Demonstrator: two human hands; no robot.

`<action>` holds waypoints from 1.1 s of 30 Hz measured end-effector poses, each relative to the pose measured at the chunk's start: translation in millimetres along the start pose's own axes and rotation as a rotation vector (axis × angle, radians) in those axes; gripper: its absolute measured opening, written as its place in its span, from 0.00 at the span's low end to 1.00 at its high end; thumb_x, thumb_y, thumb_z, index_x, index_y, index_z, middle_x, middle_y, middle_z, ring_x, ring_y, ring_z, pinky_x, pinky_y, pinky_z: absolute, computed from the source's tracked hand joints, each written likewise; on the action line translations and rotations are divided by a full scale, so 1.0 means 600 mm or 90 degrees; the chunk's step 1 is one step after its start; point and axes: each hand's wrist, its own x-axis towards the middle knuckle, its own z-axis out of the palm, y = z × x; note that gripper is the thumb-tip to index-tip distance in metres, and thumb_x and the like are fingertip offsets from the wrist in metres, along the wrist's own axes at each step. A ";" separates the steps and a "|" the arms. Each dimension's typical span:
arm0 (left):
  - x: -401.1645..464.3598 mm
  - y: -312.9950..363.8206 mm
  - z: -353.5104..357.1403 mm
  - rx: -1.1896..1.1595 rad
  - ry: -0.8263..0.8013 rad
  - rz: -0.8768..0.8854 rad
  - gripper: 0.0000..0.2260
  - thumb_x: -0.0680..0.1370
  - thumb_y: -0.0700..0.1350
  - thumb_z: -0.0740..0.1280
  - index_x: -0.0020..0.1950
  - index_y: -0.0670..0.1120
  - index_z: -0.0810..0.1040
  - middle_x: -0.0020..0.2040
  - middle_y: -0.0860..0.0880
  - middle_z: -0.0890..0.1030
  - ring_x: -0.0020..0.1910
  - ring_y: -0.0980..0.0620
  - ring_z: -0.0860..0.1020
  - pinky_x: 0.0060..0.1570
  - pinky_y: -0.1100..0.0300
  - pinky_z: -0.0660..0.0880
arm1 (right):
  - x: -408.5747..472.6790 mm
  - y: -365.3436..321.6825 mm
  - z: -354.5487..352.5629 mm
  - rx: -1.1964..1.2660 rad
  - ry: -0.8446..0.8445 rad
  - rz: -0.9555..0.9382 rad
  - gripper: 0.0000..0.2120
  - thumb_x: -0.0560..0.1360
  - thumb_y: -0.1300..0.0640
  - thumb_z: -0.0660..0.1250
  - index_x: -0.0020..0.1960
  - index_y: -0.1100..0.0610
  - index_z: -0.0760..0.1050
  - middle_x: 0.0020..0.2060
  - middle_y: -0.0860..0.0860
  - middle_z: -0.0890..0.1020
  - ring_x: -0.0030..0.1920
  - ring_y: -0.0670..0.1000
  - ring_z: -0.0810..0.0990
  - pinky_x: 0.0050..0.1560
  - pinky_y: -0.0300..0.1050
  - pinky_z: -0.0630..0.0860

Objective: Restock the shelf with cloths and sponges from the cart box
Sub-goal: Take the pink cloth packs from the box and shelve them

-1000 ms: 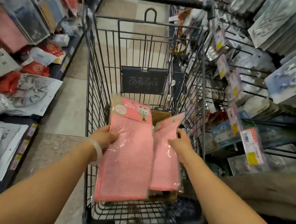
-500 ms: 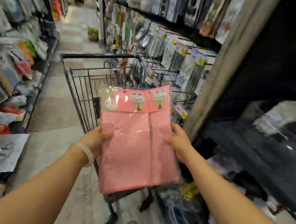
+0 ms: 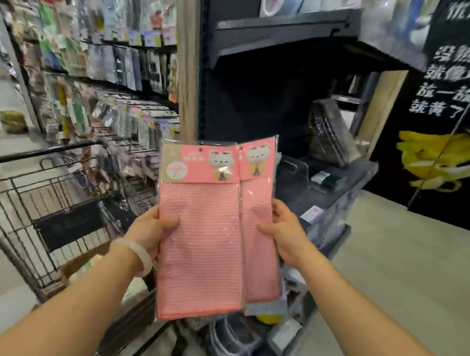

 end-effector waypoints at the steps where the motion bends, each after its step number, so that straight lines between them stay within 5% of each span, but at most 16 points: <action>1: -0.001 -0.004 0.035 -0.003 -0.021 -0.004 0.11 0.77 0.29 0.59 0.50 0.43 0.76 0.32 0.49 0.84 0.29 0.52 0.82 0.28 0.58 0.79 | -0.014 -0.005 -0.033 0.002 0.017 -0.009 0.22 0.68 0.79 0.63 0.49 0.52 0.73 0.43 0.51 0.81 0.41 0.47 0.81 0.39 0.39 0.78; 5: -0.002 -0.035 0.198 0.008 -0.058 -0.009 0.13 0.75 0.26 0.60 0.45 0.43 0.76 0.33 0.46 0.83 0.27 0.51 0.81 0.25 0.60 0.79 | -0.066 -0.022 -0.184 0.020 0.092 -0.017 0.22 0.68 0.79 0.63 0.49 0.53 0.73 0.42 0.52 0.81 0.37 0.45 0.82 0.37 0.39 0.79; 11: -0.019 -0.117 0.469 0.009 -0.104 -0.064 0.12 0.73 0.28 0.64 0.52 0.39 0.78 0.49 0.38 0.81 0.47 0.40 0.79 0.55 0.41 0.75 | -0.142 -0.044 -0.435 -0.022 0.205 -0.010 0.14 0.75 0.73 0.61 0.50 0.55 0.73 0.42 0.53 0.80 0.36 0.48 0.80 0.42 0.43 0.78; 15: -0.028 -0.169 0.627 0.018 -0.149 -0.078 0.14 0.62 0.36 0.70 0.46 0.45 0.80 0.53 0.38 0.82 0.54 0.37 0.80 0.59 0.39 0.74 | -0.180 -0.049 -0.591 -0.049 0.274 0.008 0.12 0.76 0.70 0.63 0.55 0.57 0.72 0.47 0.56 0.80 0.40 0.52 0.80 0.44 0.47 0.79; 17: -0.027 -0.189 0.688 0.011 -0.155 -0.094 0.11 0.67 0.33 0.70 0.46 0.45 0.80 0.55 0.37 0.82 0.55 0.38 0.80 0.59 0.40 0.74 | -0.193 -0.054 -0.652 -0.048 0.288 0.008 0.11 0.76 0.69 0.63 0.52 0.55 0.72 0.46 0.55 0.80 0.39 0.50 0.81 0.40 0.44 0.80; 21: -0.007 -0.201 0.784 0.016 -0.170 -0.117 0.13 0.73 0.31 0.65 0.55 0.42 0.79 0.51 0.39 0.83 0.51 0.38 0.81 0.55 0.40 0.77 | -0.193 -0.067 -0.741 -0.023 0.295 -0.010 0.10 0.76 0.69 0.63 0.50 0.54 0.72 0.46 0.54 0.80 0.37 0.48 0.82 0.38 0.41 0.81; 25: 0.038 -0.194 0.866 0.026 -0.191 -0.098 0.10 0.75 0.32 0.65 0.47 0.46 0.78 0.44 0.42 0.83 0.41 0.43 0.81 0.42 0.49 0.78 | -0.160 -0.078 -0.811 0.019 0.296 -0.029 0.09 0.77 0.67 0.63 0.51 0.54 0.72 0.47 0.56 0.81 0.37 0.50 0.82 0.40 0.45 0.81; 29: 0.115 -0.200 0.943 0.022 -0.223 -0.079 0.10 0.76 0.32 0.64 0.49 0.45 0.79 0.42 0.43 0.85 0.40 0.44 0.82 0.41 0.50 0.78 | -0.101 -0.083 -0.885 0.021 0.307 -0.042 0.09 0.77 0.66 0.63 0.54 0.57 0.72 0.47 0.56 0.81 0.39 0.51 0.82 0.41 0.45 0.81; 33: 0.216 -0.205 1.034 0.005 -0.248 -0.061 0.10 0.77 0.30 0.61 0.48 0.43 0.77 0.31 0.49 0.84 0.29 0.51 0.83 0.29 0.58 0.79 | -0.018 -0.093 -0.971 0.007 0.319 -0.050 0.09 0.76 0.65 0.64 0.52 0.53 0.72 0.47 0.55 0.81 0.40 0.51 0.82 0.41 0.44 0.81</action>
